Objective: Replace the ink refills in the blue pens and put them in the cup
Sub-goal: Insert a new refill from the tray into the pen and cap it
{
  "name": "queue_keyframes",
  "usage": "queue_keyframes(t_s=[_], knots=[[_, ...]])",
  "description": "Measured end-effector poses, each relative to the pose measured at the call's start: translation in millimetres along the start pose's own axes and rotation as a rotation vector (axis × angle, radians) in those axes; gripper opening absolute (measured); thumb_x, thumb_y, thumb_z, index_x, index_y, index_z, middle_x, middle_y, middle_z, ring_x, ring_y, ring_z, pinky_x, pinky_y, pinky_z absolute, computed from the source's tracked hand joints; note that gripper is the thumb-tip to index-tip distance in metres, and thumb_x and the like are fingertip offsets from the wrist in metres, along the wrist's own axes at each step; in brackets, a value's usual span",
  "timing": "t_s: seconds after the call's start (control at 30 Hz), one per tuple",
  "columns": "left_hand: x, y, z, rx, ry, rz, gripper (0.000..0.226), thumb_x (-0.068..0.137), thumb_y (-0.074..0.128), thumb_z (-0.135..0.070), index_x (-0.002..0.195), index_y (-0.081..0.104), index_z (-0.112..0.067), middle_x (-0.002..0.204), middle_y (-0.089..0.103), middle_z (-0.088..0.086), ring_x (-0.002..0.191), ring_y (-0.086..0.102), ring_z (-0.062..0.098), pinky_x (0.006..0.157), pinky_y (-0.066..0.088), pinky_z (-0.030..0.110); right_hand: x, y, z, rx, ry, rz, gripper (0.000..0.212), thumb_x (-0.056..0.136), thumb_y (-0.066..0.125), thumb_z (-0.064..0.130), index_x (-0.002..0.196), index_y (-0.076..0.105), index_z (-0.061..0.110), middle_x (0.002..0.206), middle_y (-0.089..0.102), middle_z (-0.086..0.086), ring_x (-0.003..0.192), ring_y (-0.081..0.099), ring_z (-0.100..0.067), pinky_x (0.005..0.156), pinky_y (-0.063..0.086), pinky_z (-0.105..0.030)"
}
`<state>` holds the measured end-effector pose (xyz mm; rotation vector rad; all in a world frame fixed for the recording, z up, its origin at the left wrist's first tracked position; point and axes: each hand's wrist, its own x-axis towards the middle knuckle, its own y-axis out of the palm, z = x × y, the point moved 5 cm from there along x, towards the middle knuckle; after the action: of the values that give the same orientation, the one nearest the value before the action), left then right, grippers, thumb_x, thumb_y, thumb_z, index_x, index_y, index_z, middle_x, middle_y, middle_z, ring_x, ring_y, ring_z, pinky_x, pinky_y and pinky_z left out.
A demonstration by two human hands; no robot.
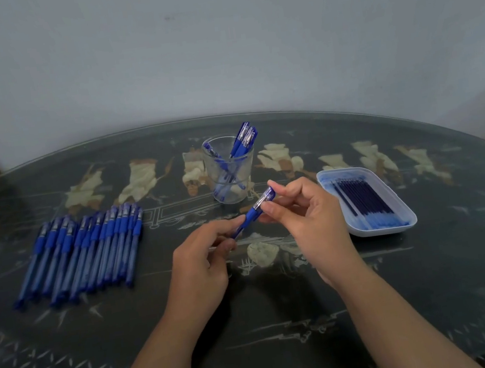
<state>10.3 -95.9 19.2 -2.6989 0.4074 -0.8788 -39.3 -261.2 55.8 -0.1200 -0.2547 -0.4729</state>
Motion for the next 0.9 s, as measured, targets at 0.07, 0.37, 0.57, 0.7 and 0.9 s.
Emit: queue_keyframes(t_s=[0.07,0.37,0.57,0.7,0.9], knots=[[0.3,0.1,-0.4,-0.003,-0.009,-0.004,0.061,0.081,0.06,0.02,0.111,0.065,-0.033,0.102,0.067,-0.013,0.093,0.064,0.003,0.077,0.05,0.011,0.0,0.7,-0.5,-0.001,0.003,-0.003,0.012,0.085,0.07,-0.004,0.082,0.059,0.0,0.105,0.073,-0.006,0.082,0.074,-0.015,0.082,0.06,-0.04],[2.3,0.4,2.0,-0.083,-0.111,-0.003,0.061,0.085,0.061,0.014,0.11,0.062,-0.042,0.096,0.063,-0.014,0.081,0.066,0.017,0.072,0.058,0.027,-9.9,21.3,-2.4,-0.046,-0.063,0.082,0.052,0.091,0.067,0.011,0.131,0.052,0.04,0.094,0.075,-0.003,0.094,0.071,-0.015,0.092,0.056,-0.041],[0.9,1.4,-1.1,-0.102,-0.103,0.005,0.052,0.085,0.067,0.006,0.112,0.065,-0.038,0.093,0.066,-0.014,0.081,0.068,0.012,0.069,0.058,0.022,-7.7,24.5,-7.6,0.041,-0.009,0.0,0.062,0.092,0.065,0.006,0.131,0.048,0.051,0.093,0.075,-0.005,0.093,0.072,-0.018,0.094,0.054,-0.045],[1.8,-3.5,-1.2,-0.068,-0.09,-0.058,0.037,0.086,0.068,-0.003,0.116,0.066,-0.025,0.102,0.069,-0.01,0.093,0.066,0.0,0.075,0.052,0.01,3.4,1.1,-7.0,0.203,0.159,-0.092,0.062,0.092,0.062,0.0,0.137,0.049,0.04,0.094,0.073,-0.013,0.091,0.073,-0.023,0.081,0.06,-0.035],[1.4,-8.9,9.2,-0.045,-0.186,-0.121,0.033,0.091,0.064,-0.012,0.117,0.064,-0.032,0.108,0.065,-0.013,0.101,0.061,-0.003,0.081,0.049,0.008,13.6,-36.5,-12.5,0.147,0.269,-0.126,0.058,0.094,0.059,0.0,0.139,0.051,0.036,0.088,0.072,-0.01,0.081,0.073,-0.02,0.071,0.061,-0.038]])
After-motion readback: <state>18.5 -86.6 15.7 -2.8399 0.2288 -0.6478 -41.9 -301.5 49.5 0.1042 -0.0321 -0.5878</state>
